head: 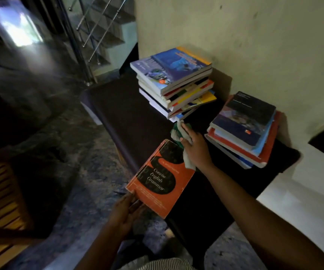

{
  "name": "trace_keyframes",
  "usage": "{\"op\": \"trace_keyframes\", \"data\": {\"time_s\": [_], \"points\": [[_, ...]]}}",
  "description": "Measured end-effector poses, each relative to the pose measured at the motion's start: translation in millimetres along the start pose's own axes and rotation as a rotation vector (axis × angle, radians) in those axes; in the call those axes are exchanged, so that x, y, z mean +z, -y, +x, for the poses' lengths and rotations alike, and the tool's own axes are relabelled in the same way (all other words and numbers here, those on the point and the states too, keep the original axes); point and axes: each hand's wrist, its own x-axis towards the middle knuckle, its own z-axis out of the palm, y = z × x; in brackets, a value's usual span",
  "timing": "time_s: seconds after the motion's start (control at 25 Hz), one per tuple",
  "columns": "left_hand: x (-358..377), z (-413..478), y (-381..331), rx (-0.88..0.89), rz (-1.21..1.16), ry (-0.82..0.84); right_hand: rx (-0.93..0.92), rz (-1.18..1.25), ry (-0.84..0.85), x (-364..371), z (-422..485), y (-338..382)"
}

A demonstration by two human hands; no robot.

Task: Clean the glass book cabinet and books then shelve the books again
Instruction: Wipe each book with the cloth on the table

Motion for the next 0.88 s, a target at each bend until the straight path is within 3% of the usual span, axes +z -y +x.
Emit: {"op": "trace_keyframes", "data": {"time_s": [0.2, 0.28, 0.4, 0.52, 0.72, 0.88], "points": [[-4.2, -1.1, -1.0, -0.014, -0.019, 0.012, -0.129, -0.634, 0.191, 53.3, -2.5, -14.2], [-3.5, -1.6, -4.7, -0.021, -0.021, 0.015, -0.203, -0.724, 0.166, 67.1, -22.4, -14.9], [-3.0, -0.8, -6.7, -0.024, -0.017, 0.001, -0.369, -0.676, 0.104, 80.4, -49.9, -7.1], [-3.6, 0.6, -5.1, -0.017, -0.017, 0.013, -0.497, -0.569, 0.214, 95.5, -91.4, 9.1], [-14.1, -5.6, -8.7, -0.042, -0.144, 0.049, -0.575, -0.482, 0.273, 98.5, -132.6, 9.3], [-16.2, -4.2, -3.2, -0.023, -0.198, 0.017, -0.605, -0.297, 0.420, 79.4, -147.7, 1.7]]}}
